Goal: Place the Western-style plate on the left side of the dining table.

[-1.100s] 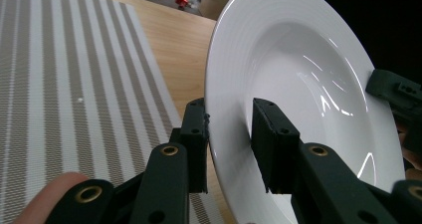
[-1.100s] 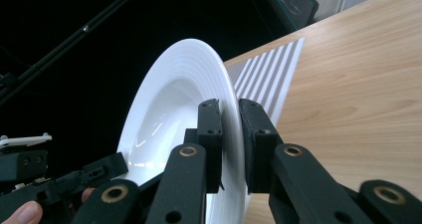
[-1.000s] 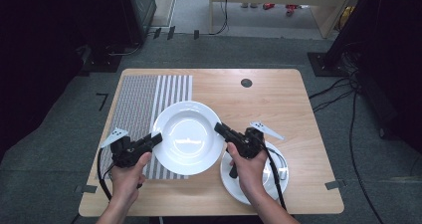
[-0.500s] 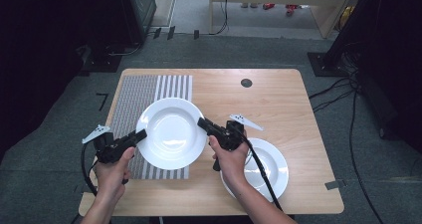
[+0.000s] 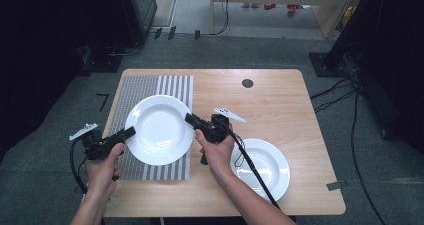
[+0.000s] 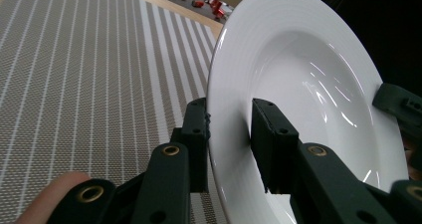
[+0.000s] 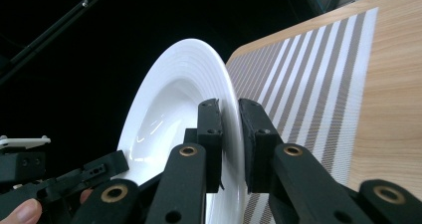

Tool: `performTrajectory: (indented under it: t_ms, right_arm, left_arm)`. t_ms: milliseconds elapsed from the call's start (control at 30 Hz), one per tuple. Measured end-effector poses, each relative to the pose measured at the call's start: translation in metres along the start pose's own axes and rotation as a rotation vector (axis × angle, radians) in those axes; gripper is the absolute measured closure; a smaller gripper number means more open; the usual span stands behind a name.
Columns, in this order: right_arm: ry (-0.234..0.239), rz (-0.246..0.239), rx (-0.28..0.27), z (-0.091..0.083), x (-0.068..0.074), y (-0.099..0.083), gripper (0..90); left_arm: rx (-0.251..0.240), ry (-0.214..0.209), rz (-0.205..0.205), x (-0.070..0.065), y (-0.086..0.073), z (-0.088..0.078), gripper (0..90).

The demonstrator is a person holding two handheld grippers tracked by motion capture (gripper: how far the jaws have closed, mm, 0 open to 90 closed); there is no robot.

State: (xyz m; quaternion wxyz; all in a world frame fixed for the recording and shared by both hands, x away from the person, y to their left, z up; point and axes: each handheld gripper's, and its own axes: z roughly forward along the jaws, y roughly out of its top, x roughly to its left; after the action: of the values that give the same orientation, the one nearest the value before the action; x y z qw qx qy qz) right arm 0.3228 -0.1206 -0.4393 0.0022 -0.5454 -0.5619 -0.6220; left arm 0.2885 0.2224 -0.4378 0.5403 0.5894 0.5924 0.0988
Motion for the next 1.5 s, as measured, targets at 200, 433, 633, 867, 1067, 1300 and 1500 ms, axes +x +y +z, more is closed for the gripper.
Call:
performTrajectory:
  t_ms: [200, 433, 633, 867, 1067, 1300, 1500]
  right_arm:
    - [0.011, 0.015, 0.020, 0.018, 0.001, -0.004, 81.7]
    - [0.016, 0.047, 0.045, 0.038, -0.002, -0.006, 81.2]
    - [0.007, 0.063, 0.062, 0.055, -0.008, -0.004, 80.8]
    - [-0.020, 0.101, 0.074, 0.077, -0.022, -0.002, 80.3]
    - [-0.047, 0.143, 0.092, 0.094, -0.033, -0.003, 80.3]
    - [-0.085, 0.173, 0.099, 0.112, -0.043, 0.000, 79.6]
    - [-0.117, 0.185, 0.094, 0.123, -0.051, -0.001, 78.9]
  left_arm:
    - [-0.008, 0.025, -0.012, 0.012, 0.006, -0.004, 70.8]
    - [-0.010, 0.051, -0.021, 0.024, 0.012, -0.003, 71.3]
    - [-0.005, 0.073, -0.041, 0.033, 0.016, 0.007, 71.4]
    - [0.011, 0.099, -0.069, 0.046, 0.023, 0.025, 71.7]
    - [0.029, 0.116, -0.111, 0.060, 0.026, 0.039, 72.1]
    - [0.041, 0.139, -0.131, 0.067, 0.034, 0.056, 72.5]
    - [0.055, 0.156, -0.147, 0.073, 0.034, 0.066, 72.5]
